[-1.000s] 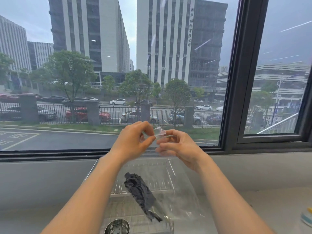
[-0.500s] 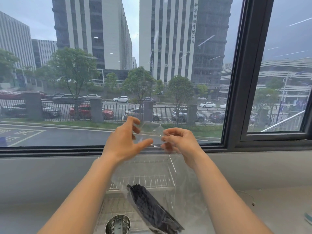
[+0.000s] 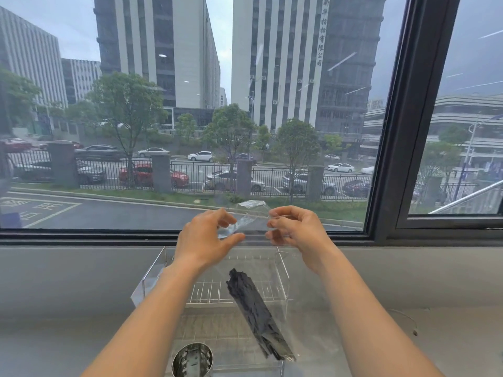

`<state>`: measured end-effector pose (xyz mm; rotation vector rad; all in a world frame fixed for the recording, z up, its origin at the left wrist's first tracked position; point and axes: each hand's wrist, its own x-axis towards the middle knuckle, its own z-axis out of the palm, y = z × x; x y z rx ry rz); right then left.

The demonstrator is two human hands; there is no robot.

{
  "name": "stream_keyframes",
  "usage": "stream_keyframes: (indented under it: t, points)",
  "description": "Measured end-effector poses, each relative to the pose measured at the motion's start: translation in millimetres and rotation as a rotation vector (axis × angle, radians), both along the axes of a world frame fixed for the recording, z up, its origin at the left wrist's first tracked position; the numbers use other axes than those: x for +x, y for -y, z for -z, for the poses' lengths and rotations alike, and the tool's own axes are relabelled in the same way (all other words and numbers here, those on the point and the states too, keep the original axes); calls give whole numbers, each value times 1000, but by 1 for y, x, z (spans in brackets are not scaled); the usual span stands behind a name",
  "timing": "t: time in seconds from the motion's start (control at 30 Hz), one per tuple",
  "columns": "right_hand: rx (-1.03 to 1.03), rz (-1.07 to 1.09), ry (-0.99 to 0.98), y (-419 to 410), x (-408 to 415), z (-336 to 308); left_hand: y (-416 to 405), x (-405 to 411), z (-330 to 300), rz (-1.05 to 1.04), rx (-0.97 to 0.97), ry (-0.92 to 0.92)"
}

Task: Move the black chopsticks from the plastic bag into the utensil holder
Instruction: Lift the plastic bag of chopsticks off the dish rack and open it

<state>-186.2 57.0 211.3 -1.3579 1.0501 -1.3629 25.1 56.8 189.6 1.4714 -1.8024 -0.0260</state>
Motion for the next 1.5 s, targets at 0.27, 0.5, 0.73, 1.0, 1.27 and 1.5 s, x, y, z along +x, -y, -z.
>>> stream_keyframes:
  t: [0.27, 0.5, 0.73, 1.0, 1.27, 1.5]
  points:
    - [-1, -26, 1, 2, -14, -2, 10, -12, -3, -37, 8, -60]
    - [-16, 132, -30, 8, -22, 6, 16, -8, -4, -39, -92, -230]
    - [-34, 128, -31, 12, -25, 3, 17, 9, 17, 63, -12, -74]
    - [-58, 198, -57, 21, -25, 9, 20, 40, 3, 148, -44, -265]
    - [-64, 159, -64, 24, -18, 7, 22, 58, 14, 102, -140, -136]
    - [-67, 146, -57, 27, -17, 2, 17, 69, 12, -114, -210, -20]
